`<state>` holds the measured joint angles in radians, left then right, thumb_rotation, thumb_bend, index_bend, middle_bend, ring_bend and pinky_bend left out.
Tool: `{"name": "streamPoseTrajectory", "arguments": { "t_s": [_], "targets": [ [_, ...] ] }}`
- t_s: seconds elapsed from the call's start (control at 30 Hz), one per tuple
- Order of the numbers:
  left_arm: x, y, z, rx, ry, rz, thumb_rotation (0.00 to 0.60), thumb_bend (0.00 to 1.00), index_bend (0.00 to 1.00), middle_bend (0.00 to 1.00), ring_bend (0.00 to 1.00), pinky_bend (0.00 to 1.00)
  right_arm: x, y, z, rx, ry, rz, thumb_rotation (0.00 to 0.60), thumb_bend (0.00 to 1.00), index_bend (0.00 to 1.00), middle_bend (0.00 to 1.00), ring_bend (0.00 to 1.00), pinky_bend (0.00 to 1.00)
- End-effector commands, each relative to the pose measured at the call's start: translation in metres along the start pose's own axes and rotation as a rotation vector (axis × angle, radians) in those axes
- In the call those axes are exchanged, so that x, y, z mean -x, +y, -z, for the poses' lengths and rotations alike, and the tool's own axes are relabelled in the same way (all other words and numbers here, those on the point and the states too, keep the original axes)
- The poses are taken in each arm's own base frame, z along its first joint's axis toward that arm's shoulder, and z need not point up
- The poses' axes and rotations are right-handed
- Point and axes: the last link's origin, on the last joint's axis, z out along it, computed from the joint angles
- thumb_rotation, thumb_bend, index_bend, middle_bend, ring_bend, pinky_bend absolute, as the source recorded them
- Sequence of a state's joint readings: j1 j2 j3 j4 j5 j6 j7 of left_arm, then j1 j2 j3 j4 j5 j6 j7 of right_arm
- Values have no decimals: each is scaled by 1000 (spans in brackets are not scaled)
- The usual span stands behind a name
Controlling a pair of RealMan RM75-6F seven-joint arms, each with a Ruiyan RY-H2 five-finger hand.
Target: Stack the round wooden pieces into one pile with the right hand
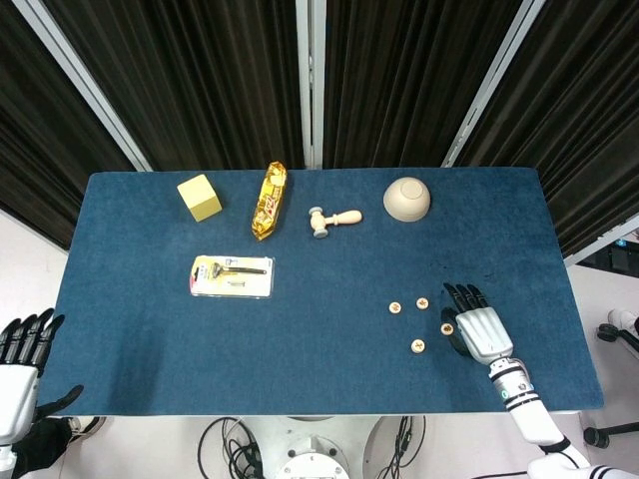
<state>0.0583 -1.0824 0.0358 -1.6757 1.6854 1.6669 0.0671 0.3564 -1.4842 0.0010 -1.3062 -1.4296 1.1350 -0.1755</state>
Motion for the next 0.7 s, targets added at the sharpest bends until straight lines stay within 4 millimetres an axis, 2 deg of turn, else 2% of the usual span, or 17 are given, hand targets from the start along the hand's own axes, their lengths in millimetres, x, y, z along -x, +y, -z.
{"name": "streamPoseTrajectory", "arguments": {
  "t_s": [0.03, 0.27, 0.5, 0.7],
  "targets": [
    [0, 0, 0, -1, 0, 0, 600, 94, 25, 0, 0, 0, 0, 0, 0, 0, 0, 0, 600, 313, 434, 5, 0, 0],
    [0, -1, 0, -3, 0, 2, 600, 94, 25, 0, 0, 0, 2, -2, 0, 0, 5, 2, 600, 325, 451, 7, 0, 0],
    [0, -1, 0, -4, -2, 3, 600, 95, 25, 0, 0, 0, -2, -3, 1, -5, 37, -5, 600, 342, 512, 19, 0, 0],
    [0, -1, -1, -2, -1, 3, 600, 95, 25, 0, 0, 0, -15, -14, 7, -62, 82, -15, 600, 348, 520, 26, 0, 0]
  ]
}}
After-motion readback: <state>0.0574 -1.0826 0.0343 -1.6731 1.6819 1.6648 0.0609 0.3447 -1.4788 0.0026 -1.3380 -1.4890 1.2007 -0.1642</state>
